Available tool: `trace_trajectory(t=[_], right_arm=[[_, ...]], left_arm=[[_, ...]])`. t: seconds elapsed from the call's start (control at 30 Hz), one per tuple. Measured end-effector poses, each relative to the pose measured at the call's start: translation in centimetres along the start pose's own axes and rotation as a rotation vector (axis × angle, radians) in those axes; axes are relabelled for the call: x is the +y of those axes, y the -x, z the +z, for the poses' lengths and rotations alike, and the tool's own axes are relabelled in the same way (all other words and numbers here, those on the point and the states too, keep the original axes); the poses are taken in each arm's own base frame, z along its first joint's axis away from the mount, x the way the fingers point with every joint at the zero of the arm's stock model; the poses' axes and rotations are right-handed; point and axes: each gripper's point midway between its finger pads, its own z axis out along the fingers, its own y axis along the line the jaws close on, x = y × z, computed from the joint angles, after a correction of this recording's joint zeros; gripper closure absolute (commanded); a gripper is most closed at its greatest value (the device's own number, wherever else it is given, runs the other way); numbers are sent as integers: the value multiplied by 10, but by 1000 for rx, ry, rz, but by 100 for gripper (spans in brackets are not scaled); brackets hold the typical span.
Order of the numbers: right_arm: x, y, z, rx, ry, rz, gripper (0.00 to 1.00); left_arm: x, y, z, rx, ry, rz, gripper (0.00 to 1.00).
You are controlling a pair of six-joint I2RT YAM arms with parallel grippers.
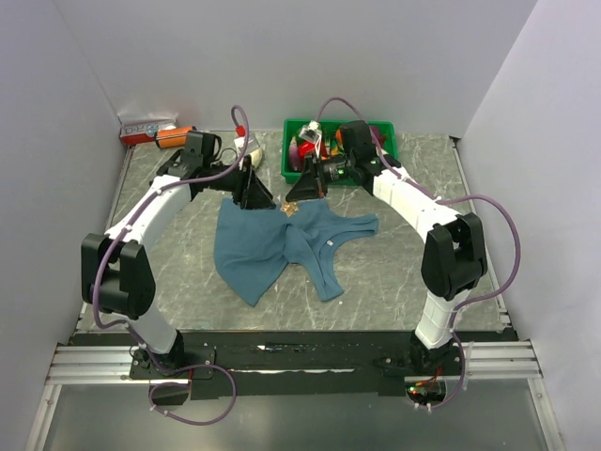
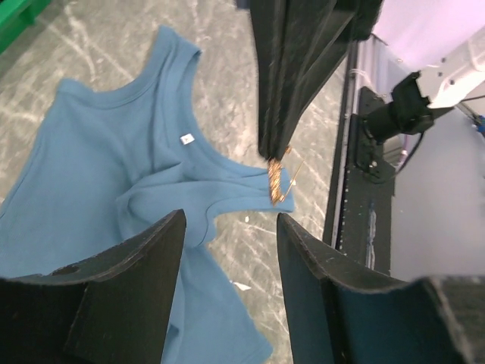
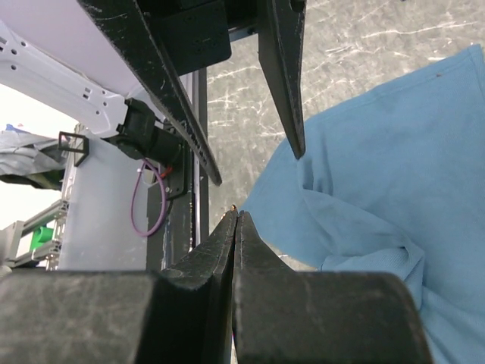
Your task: Remove the brooch from the garment
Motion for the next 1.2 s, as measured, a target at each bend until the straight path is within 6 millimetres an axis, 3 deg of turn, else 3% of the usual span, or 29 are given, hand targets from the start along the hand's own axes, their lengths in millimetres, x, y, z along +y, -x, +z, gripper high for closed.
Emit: trace_trajectory(t=[0.2,0.57,0.9,1.07,1.2], right_arm=[[-4,-6,1,2,-8,32,100],[-6,2,3,-22,-24,40,100],[-9,-4,6,-17,-40,55,100],[-11,-4,6,-19,-54,58,100],[-13,-4,6,-22,-63,62,100]], left_arm=[[-8,0,9,5,-55,-23,44],[-8,1,19,-4,-98,-74,48],[-7,6,27,-20,-124,-129,87],[-8,7,27,-22,-131,-143,99],[-8,7,27,-24,-131,-149,99]])
